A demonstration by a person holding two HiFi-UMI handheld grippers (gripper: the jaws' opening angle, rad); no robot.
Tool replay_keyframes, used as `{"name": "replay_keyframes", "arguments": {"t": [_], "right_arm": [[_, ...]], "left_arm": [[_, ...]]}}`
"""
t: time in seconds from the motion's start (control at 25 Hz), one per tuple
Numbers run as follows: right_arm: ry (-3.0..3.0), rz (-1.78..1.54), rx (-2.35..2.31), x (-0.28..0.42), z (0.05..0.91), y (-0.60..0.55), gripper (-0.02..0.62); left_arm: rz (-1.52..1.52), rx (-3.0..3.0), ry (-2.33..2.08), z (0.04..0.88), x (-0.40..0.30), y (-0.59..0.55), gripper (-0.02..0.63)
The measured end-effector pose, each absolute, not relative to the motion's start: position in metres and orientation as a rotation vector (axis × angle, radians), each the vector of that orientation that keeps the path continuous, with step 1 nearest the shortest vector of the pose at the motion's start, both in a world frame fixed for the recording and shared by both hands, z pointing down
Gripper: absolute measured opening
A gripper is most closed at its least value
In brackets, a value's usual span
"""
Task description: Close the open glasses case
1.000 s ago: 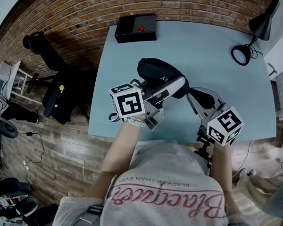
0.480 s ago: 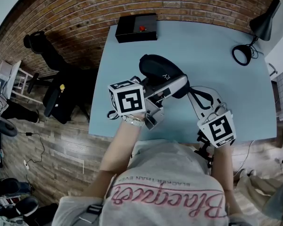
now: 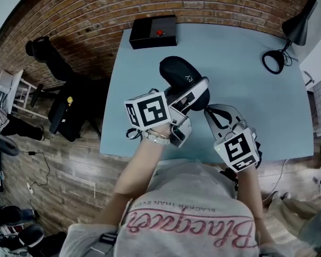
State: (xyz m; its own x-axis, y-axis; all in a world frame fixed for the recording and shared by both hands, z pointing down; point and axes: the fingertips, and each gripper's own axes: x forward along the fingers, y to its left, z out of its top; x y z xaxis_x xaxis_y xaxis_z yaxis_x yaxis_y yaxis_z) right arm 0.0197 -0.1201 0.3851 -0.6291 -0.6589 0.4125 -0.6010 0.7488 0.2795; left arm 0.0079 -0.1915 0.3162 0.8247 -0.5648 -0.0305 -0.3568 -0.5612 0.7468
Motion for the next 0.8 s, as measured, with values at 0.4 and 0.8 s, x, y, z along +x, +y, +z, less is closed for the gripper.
{"name": "replay_keyframes", "arguments": {"t": [0.4, 0.8], "right_arm": [[-2.595, 0.131, 0.838, -0.006, 0.393, -0.105, 0.02], [-2.575, 0.117, 0.834, 0.002, 0.394, -0.107, 0.02]], "left_arm": [[-0.366, 2.193, -0.73, 0.325, 0.006, -0.195, 0.261], [-0.294, 2.27, -0.671, 0.325, 0.01, -0.19, 0.268]]}}
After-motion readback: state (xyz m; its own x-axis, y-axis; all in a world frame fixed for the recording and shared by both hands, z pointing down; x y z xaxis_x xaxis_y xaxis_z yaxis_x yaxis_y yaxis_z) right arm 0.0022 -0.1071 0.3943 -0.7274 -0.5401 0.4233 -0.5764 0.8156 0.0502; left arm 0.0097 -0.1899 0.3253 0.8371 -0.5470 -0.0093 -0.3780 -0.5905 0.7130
